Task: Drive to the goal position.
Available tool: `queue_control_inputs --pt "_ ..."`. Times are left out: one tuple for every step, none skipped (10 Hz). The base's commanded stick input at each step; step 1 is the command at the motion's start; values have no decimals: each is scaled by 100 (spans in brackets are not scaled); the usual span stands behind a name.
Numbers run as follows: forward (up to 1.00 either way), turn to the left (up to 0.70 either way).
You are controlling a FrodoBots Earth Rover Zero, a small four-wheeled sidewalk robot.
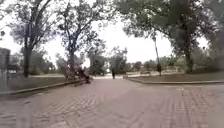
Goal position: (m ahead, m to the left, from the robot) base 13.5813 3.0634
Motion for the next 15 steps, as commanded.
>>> queue_control_inputs --pt "100 1" --pt "100 1" --pt "100 1" --pt "100 1" --pt "100 1" --pt "100 1" --pt "100 1" --pt "100 1" --pt "100 1" --pt "100 1" --pt "100 1" --pt "100 1" --pt "100 1" --pt "100 1" --pt "100 1"
